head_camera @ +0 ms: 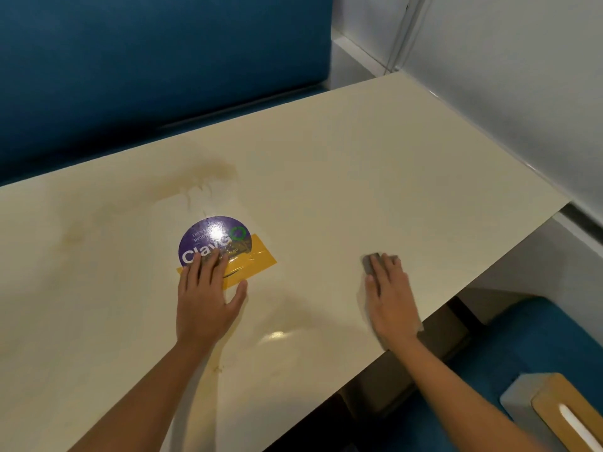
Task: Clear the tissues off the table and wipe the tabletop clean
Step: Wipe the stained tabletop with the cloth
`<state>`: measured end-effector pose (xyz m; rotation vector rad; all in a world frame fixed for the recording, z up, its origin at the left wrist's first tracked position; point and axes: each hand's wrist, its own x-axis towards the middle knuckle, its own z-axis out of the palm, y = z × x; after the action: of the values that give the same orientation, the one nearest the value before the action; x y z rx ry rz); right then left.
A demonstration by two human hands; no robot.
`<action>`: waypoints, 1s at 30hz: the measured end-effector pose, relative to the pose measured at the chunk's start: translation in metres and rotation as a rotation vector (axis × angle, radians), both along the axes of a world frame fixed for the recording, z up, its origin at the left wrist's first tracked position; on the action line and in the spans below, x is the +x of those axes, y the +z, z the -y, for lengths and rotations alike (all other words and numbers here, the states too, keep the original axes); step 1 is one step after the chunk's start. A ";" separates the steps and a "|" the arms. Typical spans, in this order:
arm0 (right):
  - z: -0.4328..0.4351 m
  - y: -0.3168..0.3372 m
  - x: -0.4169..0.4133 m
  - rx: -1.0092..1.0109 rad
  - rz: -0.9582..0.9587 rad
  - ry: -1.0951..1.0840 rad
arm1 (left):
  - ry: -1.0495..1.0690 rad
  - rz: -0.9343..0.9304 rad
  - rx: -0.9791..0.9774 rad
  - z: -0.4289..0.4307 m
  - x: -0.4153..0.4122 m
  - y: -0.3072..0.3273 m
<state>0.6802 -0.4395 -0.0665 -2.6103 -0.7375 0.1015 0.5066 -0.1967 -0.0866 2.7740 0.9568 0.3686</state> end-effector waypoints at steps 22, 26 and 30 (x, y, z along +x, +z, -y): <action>-0.083 -0.007 -0.041 0.020 0.022 0.174 | -0.115 -0.013 -0.101 -0.044 -0.048 0.003; -0.101 -0.002 -0.070 0.041 -0.004 0.431 | -0.060 -0.003 -0.071 -0.036 -0.049 0.002; -0.060 -0.004 -0.055 0.049 0.084 0.789 | -0.062 0.016 -0.056 -0.036 -0.050 0.002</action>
<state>0.6254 -0.3798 -0.0706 -2.1350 -1.7273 0.1971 0.4570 -0.1605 -0.0844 2.7383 0.8624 0.3490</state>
